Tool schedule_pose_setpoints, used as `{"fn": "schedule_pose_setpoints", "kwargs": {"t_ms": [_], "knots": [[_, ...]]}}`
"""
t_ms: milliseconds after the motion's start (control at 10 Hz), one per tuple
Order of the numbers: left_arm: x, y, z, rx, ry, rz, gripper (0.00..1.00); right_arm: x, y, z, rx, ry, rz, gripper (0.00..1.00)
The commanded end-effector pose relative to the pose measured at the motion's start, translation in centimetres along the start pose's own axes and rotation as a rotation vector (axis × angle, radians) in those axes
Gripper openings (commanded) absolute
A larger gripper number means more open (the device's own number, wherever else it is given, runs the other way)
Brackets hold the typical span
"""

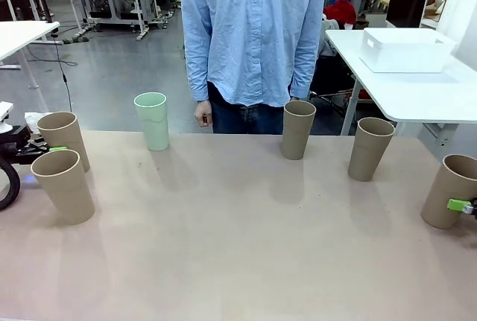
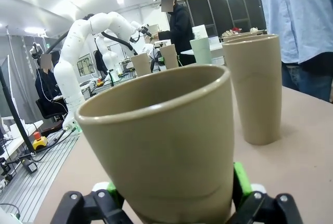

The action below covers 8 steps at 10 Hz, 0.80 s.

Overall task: Stack the cups and store them in the basket.
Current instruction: Pick up two Reusable plastic cups , one in each hand.

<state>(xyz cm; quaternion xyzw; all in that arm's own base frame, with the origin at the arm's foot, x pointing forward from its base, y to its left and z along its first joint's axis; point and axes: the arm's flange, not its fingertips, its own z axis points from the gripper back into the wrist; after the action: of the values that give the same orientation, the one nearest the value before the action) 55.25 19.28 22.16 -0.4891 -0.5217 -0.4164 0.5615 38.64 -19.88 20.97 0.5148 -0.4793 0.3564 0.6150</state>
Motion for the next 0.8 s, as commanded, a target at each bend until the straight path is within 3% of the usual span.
{"fn": "schedule_pose_setpoints", "kwargs": {"t_ms": [0,700], "knots": [[0.08,-0.2,-0.41,-0.033,0.012,0.0,1.0,0.53,-0.32,0.02,-0.01,-0.029,0.012,1.0],[-0.03,-0.53,-1.09,-0.043,0.036,-0.021,1.0,0.48,-0.25,-0.11,0.006,-0.046,0.024,1.0]]}}
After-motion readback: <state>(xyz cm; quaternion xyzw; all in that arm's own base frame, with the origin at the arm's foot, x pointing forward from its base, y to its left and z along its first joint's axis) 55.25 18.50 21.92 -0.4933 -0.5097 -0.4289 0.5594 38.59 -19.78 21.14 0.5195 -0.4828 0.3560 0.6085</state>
